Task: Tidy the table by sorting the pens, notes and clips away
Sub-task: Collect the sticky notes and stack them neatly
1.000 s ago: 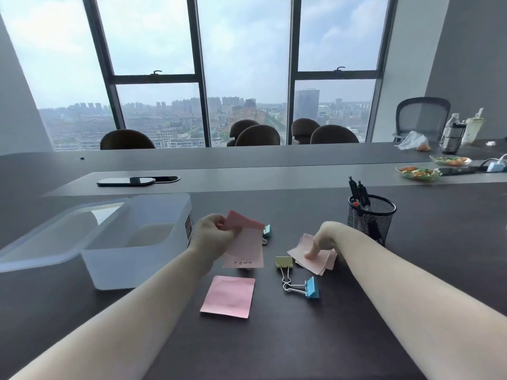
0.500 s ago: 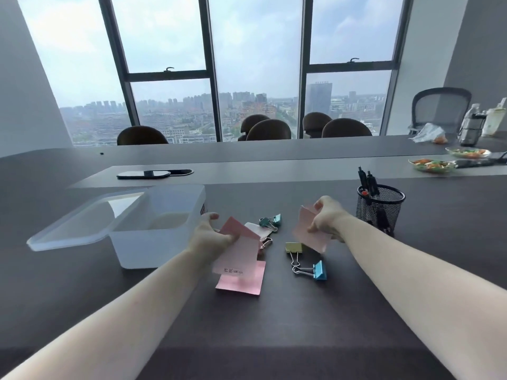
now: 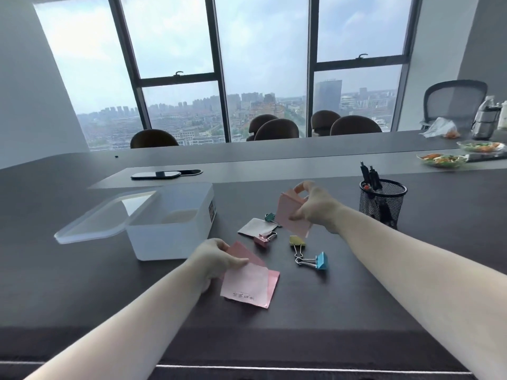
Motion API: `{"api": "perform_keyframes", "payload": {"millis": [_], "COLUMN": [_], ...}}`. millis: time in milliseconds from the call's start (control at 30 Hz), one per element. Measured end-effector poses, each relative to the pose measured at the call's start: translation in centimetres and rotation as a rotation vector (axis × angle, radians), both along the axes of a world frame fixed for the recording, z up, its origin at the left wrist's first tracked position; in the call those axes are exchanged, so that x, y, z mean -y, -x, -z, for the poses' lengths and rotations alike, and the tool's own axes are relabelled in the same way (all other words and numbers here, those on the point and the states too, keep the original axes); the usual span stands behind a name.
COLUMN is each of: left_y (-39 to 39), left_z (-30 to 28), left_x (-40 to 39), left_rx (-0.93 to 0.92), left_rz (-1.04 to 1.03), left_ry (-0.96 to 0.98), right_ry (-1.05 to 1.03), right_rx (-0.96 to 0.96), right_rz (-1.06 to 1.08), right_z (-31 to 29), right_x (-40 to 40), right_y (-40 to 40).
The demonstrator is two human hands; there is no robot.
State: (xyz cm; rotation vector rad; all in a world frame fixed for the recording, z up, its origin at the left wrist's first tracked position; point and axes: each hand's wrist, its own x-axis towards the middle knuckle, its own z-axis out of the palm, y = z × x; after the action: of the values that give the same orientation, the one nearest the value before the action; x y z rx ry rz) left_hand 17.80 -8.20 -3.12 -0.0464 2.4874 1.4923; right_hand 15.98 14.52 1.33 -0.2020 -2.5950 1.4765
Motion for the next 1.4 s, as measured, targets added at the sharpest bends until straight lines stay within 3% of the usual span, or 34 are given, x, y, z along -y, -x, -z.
{"api": "perform_keyframes", "payload": {"millis": [67, 267, 333, 433, 533, 700, 833, 933, 1000, 1100, 1133, 1400], "left_y": [-0.3, -0.3, -0.7, -2.3, -3.0, -2.7, -2.1, -1.3, -0.7, -1.3, -1.9, -6.2], "left_z": [-0.1, -1.9, -1.9, -0.7, 0.6, 0.4, 0.6, 0.7, -0.3, -3.5, -4.3, -3.2], "left_x": [-0.4, -0.2, -0.4, -1.5, -2.3, -3.0, -2.9, -2.5, -2.0, -1.4, -1.3, -3.2], "left_rx": [-0.028, -0.052, -0.032, -0.007, -0.115, -0.230, -0.360, -0.384, -0.336, -0.092, -0.010, 0.145], "left_rz": [-0.021, -0.115, -0.089, 0.012, 0.063, 0.148, 0.086, 0.011, -0.037, -0.004, 0.043, 0.284], "left_ry": [0.036, -0.152, -0.124, 0.104, 0.420, 0.620, 0.697, 0.609, 0.408, -0.012, -0.062, 0.095], "right_ry": [0.008, -0.004, -0.014, -0.014, -0.007, -0.025, -0.034, -0.028, -0.018, -0.004, 0.000, 0.011], "right_rx": [-0.006, -0.041, -0.044, -0.046, -0.037, -0.047, -0.055, -0.048, -0.042, -0.024, -0.022, -0.008], "right_rz": [-0.017, -0.049, -0.054, -0.049, -0.051, -0.037, -0.031, -0.033, -0.042, -0.060, -0.062, -0.054], "right_z": [-0.1, -0.5, -0.4, -0.2, 0.0, 0.2, 0.4, 0.5, 0.4, 0.2, 0.1, -0.3], "right_x": [0.1, 0.2, 0.3, 0.5, 0.6, 0.3, 0.2, 0.2, 0.2, 0.0, 0.0, 1.0], "right_y": [-0.1, -0.3, -0.3, -0.2, -0.1, 0.0, -0.1, -0.1, -0.2, -0.3, -0.3, -1.1]}}
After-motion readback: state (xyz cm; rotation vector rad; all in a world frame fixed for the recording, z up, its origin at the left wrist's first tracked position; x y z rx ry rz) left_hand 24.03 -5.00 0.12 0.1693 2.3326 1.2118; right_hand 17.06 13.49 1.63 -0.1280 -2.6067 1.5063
